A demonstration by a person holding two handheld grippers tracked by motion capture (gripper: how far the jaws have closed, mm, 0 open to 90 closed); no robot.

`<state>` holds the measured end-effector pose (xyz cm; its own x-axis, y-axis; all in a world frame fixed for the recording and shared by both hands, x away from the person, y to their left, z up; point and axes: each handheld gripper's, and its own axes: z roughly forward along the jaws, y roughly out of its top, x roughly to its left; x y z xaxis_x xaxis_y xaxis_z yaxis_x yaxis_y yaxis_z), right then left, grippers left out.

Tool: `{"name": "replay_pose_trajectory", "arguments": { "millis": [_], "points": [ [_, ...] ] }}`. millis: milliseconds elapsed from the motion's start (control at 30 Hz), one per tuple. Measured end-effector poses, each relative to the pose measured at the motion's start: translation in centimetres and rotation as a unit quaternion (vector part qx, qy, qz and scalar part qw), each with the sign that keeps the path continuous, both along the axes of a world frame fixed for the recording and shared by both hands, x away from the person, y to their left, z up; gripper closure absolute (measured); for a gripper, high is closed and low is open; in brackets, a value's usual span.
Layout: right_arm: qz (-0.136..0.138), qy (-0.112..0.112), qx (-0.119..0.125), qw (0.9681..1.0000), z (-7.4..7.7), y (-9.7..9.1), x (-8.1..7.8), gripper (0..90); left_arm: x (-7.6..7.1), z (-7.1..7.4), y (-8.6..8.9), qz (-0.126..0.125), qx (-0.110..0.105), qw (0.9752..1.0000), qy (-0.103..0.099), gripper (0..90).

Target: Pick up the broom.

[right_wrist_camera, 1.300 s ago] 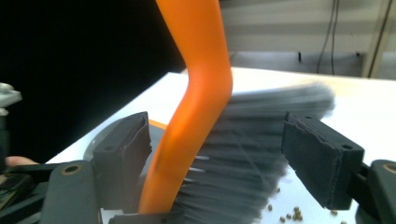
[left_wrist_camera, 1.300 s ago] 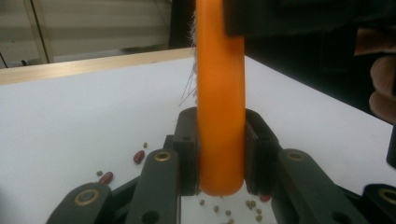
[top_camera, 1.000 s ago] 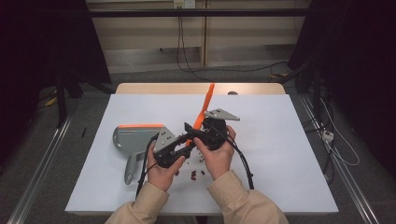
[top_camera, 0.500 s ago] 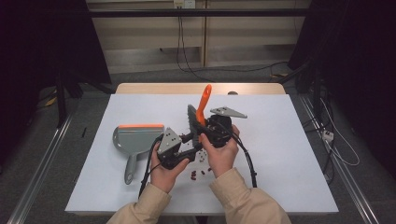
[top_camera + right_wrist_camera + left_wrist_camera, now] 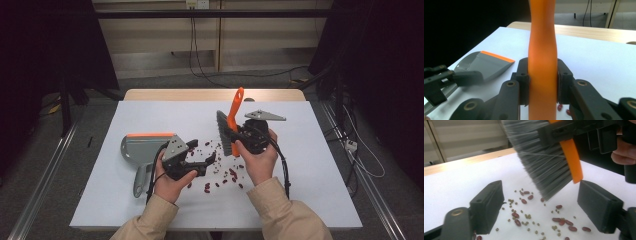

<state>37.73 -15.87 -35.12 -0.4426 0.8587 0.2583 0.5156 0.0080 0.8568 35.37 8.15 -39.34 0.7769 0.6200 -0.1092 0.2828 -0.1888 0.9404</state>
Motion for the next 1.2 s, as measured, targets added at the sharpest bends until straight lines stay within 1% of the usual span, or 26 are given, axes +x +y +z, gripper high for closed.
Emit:
{"name": "replay_pose_trajectory", "arguments": {
  "millis": [33, 67, 100, 200, 267, 333, 400, 433, 500, 600, 667, 700, 800, 900, 967, 1100, 1200],
  "points": [
    [0.000, 0.002, -0.002, 1.0000, 0.0, -0.4, 0.0, 70.8, 0.0, 0.0, 0.1, -0.001, 0.000, 1.0000, 0.000, 19.1],
    [0.001, 0.003, -0.003, 1.0000, 0.0, -0.6, 0.0, 70.8, 0.0, 0.1, 0.1, -0.002, -0.004, 1.0000, 0.002, 18.5],
    [0.001, 0.001, -0.005, 1.0000, 0.0, -0.9, -0.1, 70.8, 0.1, 0.2, 0.3, -0.004, -0.002, 1.0000, -0.001, 17.7],
    [-0.001, 0.007, -0.011, 0.9999, 0.0, -1.7, -0.1, 70.8, 0.1, 0.5, 0.6, -0.007, -0.004, 1.0000, -0.002, 15.7],
    [0.000, 0.010, -0.011, 0.9999, 0.0, -2.2, -0.1, 70.8, 0.1, 0.7, 0.8, -0.012, -0.012, 0.9999, 0.001, 14.8],
    [0.000, 0.012, -0.012, 0.9999, 0.0, -2.6, -0.2, 70.7, 0.1, 0.9, 1.2, -0.016, -0.014, 0.9998, 0.001, 13.5],
    [0.001, 0.013, -0.014, 0.9998, 0.0, -3.1, -0.3, 70.8, 0.2, 1.1, 1.6, -0.013, -0.020, 0.9997, 0.003, 12.3],
    [0.002, 0.015, -0.014, 0.9998, 0.0, -3.2, -0.3, 70.7, 0.2, 1.2, 1.9, -0.014, -0.018, 0.9997, 0.001, 11.7],
    [0.003, 0.018, -0.021, 0.9996, 0.0, -3.7, -0.4, 70.7, 0.2, 1.5, 2.5, -0.011, -0.022, 0.9997, 0.001, 10.9],
    [0.001, 0.023, -0.023, 0.9995, 0.0, -4.4, -0.4, 70.7, 0.2, 1.6, 3.3, -0.011, -0.021, 0.9997, 0.002, 9.0],
    [0.000, 0.028, -0.023, 0.9993, -0.1, -4.9, -0.4, 70.7, 0.2, 1.7, 3.8, -0.014, -0.016, 0.9998, 0.001, 6.1],
    [-0.002, 0.030, -0.025, 0.9992, -0.1, -5.1, -0.5, 70.7, 0.1, 1.6, 4.0, -0.015, -0.018, 0.9997, 0.002, 5.4],
    [-0.006, 0.032, -0.026, 0.9991, -0.1, -5.9, -0.6, 70.7, 0.0, 1.6, 5.1, -0.021, -0.014, 0.9997, 0.000, 4.6],
    [-0.010, 0.038, -0.030, 0.9988, -0.2, -6.7, -0.7, 70.7, -0.1, 1.6, 6.0, -0.018, -0.014, 0.9997, -0.001, 4.4],
    [-0.012, 0.040, -0.034, 0.9986, -0.2, -7.0, -0.9, 70.7, -0.2, 1.5, 6.6, -0.019, -0.010, 0.9998, -0.003, 4.3],
    [-0.013, 0.047, -0.041, 0.9980, -0.5, -7.6, -1.0, 70.7, -0.3, 1.2, 7.6, -0.017, -0.011, 0.9998, -0.004, 4.0],
    [-0.013, 0.053, -0.043, 0.9976, -0.7, -8.0, -1.1, 70.7, -0.4, 1.1, 8.3, -0.015, -0.007, 0.9999, -0.004, 3.9]
  ]
}}
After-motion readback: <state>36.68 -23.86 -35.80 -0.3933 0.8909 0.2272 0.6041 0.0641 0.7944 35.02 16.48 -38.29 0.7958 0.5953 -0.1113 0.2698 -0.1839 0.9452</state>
